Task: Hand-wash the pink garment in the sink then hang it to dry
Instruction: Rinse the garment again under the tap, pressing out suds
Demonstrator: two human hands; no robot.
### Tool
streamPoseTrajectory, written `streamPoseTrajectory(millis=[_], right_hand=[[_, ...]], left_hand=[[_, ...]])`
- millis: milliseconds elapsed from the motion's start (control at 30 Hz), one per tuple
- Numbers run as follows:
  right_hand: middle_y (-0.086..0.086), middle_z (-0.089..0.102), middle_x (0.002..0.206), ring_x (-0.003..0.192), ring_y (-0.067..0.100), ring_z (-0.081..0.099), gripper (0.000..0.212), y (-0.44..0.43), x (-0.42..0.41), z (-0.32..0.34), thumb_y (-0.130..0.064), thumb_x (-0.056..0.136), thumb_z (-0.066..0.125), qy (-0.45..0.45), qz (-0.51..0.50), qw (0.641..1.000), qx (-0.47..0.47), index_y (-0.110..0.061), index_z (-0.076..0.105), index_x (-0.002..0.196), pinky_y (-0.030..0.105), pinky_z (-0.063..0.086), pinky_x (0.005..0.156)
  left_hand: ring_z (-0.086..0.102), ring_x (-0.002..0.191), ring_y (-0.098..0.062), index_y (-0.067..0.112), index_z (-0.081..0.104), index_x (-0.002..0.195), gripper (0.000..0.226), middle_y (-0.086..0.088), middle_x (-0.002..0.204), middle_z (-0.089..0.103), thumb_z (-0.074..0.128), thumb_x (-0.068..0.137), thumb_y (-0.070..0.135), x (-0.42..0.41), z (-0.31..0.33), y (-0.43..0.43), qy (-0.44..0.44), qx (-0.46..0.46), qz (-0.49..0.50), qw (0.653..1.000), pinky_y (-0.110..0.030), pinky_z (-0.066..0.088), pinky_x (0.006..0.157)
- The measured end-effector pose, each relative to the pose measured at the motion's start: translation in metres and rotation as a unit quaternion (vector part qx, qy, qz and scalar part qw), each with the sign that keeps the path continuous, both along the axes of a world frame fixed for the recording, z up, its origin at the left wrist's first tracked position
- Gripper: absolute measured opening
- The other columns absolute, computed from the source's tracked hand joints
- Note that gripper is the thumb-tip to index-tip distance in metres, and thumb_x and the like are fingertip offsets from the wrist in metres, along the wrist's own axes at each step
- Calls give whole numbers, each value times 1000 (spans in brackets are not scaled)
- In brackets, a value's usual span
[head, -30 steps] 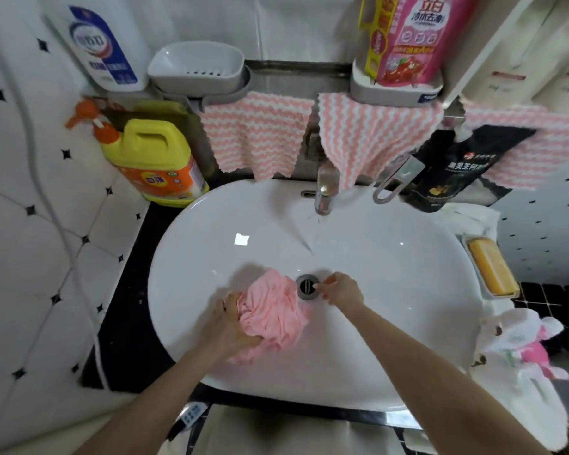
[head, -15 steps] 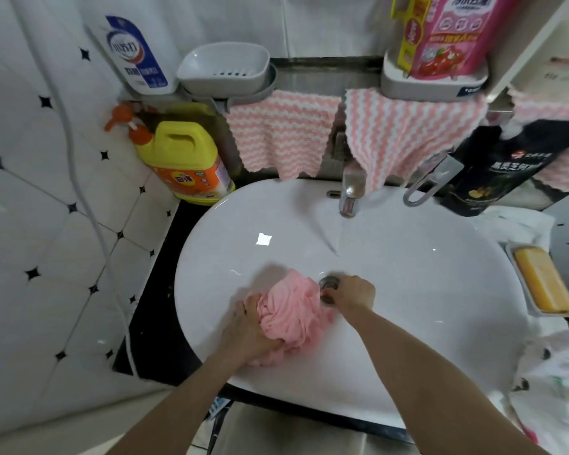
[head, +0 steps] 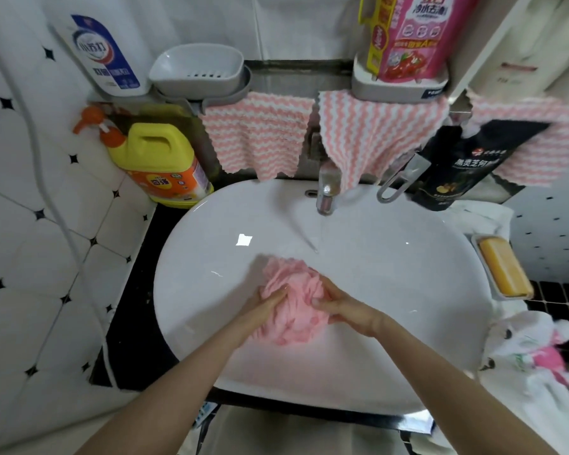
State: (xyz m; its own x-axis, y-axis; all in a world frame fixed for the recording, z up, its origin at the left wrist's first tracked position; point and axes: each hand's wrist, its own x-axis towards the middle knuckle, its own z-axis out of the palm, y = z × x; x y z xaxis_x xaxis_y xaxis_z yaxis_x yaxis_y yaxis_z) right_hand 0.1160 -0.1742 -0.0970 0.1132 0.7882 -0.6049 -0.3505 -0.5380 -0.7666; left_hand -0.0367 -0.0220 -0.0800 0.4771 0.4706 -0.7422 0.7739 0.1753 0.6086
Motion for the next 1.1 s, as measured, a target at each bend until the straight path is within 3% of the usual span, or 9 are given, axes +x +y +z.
streamPoseTrajectory(millis=[133,267,433,533,633,733,833,933,1100], right_hand=[[2,70,109,100,16,68,53,-6,12,28,-30,66,81,-44,-41,998,7,-25,59,114,40,53,93],[6,75,93,84,20,71,38,-10,37,45,-42,72,79,-121,-135,983,-39,-14,69,95,37,54,87],[14,56,124,113,36,52,54,-16,57,27,-41,86,65,-463,-142,842,-239,-19,50,132,40,42,94],[12,56,123,112,33,52,41,-17,40,34,-26,88,61,-539,-160,807,-181,-19,55,129,36,42,90],[-3,63,114,101,4,62,35,-7,9,37,-24,86,64,-459,-70,883,-70,-25,57,121,19,47,80],[3,28,153,136,27,36,85,8,-17,11,-46,80,69,-454,131,873,-119,-33,21,148,44,35,108],[7,18,155,139,34,27,82,5,-28,-13,-48,88,56,-525,176,813,-182,-38,2,149,57,20,112],[8,40,143,120,34,48,72,-12,-16,-20,-27,93,48,-580,171,781,-158,-37,5,149,47,38,101],[4,70,92,79,31,60,51,-49,45,-13,-22,68,44,-702,103,701,-73,-21,63,115,34,50,68]], left_hand=[[58,92,-13,25,59,98,28,5,102,62,43,96,49,41,25,-7,18,-36,-91,995,-21,45,67],[62,55,-1,10,62,96,54,10,73,72,50,86,63,62,28,15,37,-116,-45,992,-25,57,65],[55,107,-28,13,41,138,61,-9,124,54,51,90,50,33,-5,50,75,-25,155,985,-35,51,79],[47,123,-34,2,39,135,56,-17,136,46,58,90,30,30,-9,50,58,223,75,970,-42,42,99],[34,134,-30,12,38,138,62,-14,144,36,63,82,16,46,-12,41,-19,296,-66,953,-44,34,107],[-6,146,-21,35,21,146,84,1,158,-3,69,77,39,67,-19,32,-1,306,-265,914,-44,9,118],[20,141,-25,28,43,136,58,-5,150,27,63,83,40,80,-26,32,8,360,-340,869,-37,20,110],[58,94,-28,20,54,98,16,-9,103,62,63,87,26,86,-21,41,-45,307,-262,914,-32,39,71],[49,80,-18,19,51,81,17,-1,76,53,58,88,5,75,3,74,-148,165,36,974,-20,39,59]])
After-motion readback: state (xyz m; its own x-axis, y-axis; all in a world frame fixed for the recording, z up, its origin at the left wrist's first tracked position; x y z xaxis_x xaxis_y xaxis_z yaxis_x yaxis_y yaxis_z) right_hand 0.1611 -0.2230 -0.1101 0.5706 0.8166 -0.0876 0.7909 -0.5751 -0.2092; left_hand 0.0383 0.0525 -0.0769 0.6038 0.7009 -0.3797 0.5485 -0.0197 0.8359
